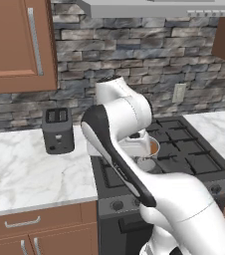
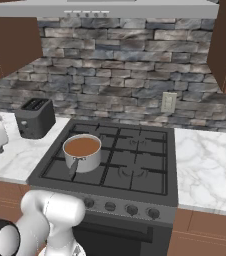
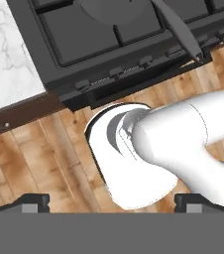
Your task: Pick up the sugar cube(s) and place them in the saucepan with hot chocolate.
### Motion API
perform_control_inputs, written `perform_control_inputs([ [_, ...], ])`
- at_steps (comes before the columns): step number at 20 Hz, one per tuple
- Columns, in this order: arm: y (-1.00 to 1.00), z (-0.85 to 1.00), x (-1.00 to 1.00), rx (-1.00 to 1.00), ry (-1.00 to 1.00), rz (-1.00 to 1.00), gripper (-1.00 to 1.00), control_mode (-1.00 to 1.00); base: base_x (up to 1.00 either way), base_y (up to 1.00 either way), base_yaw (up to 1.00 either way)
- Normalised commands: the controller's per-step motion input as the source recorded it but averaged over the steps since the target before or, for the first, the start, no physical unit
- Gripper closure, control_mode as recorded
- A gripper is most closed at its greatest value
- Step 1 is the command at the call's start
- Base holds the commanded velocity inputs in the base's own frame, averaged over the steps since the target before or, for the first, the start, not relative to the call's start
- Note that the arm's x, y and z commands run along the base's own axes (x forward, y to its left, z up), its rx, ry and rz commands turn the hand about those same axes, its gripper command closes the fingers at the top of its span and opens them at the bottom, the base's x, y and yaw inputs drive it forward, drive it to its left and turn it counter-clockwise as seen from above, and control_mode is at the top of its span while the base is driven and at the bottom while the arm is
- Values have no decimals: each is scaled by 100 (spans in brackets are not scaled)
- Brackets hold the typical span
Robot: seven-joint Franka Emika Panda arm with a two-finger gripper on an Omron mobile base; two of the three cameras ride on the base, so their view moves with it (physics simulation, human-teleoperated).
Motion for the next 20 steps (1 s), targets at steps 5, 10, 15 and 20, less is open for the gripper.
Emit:
perform_control_inputs([
  [5, 15, -51, 10, -15, 2, -11, -100, -100, 0, 0, 0],
  [10, 0, -66, 31, -24, 0, -4, -100, -100, 0, 0, 0],
  [15, 3, -61, 22, -36, 9, -4, -100, -100, 0, 0, 0],
  [20, 0, -33, 28, -30, 17, -6, -100, -100, 0, 0, 0],
])
